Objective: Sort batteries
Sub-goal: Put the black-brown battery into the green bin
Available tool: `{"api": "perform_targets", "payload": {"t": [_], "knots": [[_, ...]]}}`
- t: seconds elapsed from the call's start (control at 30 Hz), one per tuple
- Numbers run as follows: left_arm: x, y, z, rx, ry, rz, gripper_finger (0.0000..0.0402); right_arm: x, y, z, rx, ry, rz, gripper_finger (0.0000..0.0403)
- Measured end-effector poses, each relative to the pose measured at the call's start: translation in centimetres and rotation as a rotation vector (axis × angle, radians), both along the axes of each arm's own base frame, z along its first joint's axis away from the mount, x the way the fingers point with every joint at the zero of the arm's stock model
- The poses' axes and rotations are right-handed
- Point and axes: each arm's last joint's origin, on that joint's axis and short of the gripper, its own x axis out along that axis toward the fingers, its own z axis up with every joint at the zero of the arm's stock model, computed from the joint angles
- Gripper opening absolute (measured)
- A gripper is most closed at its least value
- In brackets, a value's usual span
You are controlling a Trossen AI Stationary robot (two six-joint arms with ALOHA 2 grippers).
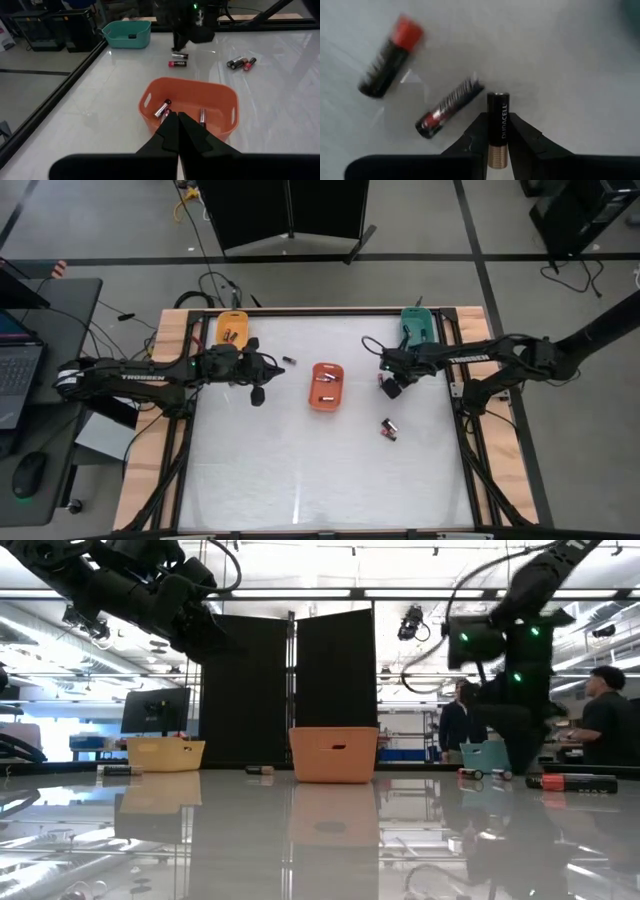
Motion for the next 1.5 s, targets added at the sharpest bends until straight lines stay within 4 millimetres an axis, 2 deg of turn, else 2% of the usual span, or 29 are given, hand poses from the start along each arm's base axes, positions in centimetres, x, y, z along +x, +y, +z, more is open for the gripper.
{"api": "perform_targets", "payload": {"t": [0.13, 0.23, 0.33, 0.43, 0.57, 0.73, 1.07, 1.5], "knots": [[0.0, 0.0, 0.0, -0.002, 0.000, 0.002, 0.0004, 1.5, -1.1, 3.0, -0.083, -0.005, 0.040, 0.0058], [0.0, 0.0, 0.0, -0.002, 0.000, 0.006, 0.0004, 2.2, -2.8, 5.8, -0.169, -0.018, 0.031, 0.0058], [0.0, 0.0, 0.0, -0.009, -0.001, 0.009, 0.0004, 1.5, -5.4, 7.6, -0.228, 0.011, -0.038, 0.0058], [0.0, 0.0, 0.0, -0.010, -0.002, 0.009, 0.0004, 0.2, -8.6, 8.4, -0.266, -0.008, -0.138, 0.0058], [0.0, 0.0, 0.0, -0.010, -0.001, 0.009, 0.0004, -2.1, -11.7, 7.9, -0.252, -0.075, -0.260, 0.0058], [0.0, 0.0, 0.0, -0.010, -0.001, 0.009, 0.0004, -3.9, -13.2, 6.4, -0.233, -0.121, -0.344, 0.0058], [0.0, 0.0, 0.0, -0.016, -0.002, 0.011, 0.0004, -5.5, -13.4, 3.9, -0.221, -0.145, -0.410, 0.0058], [0.0, 0.0, 0.0, -0.018, -0.001, 0.011, 0.0004, -6.3, -13.4, 2.3, -0.217, -0.193, -0.432, 0.0058]]}}
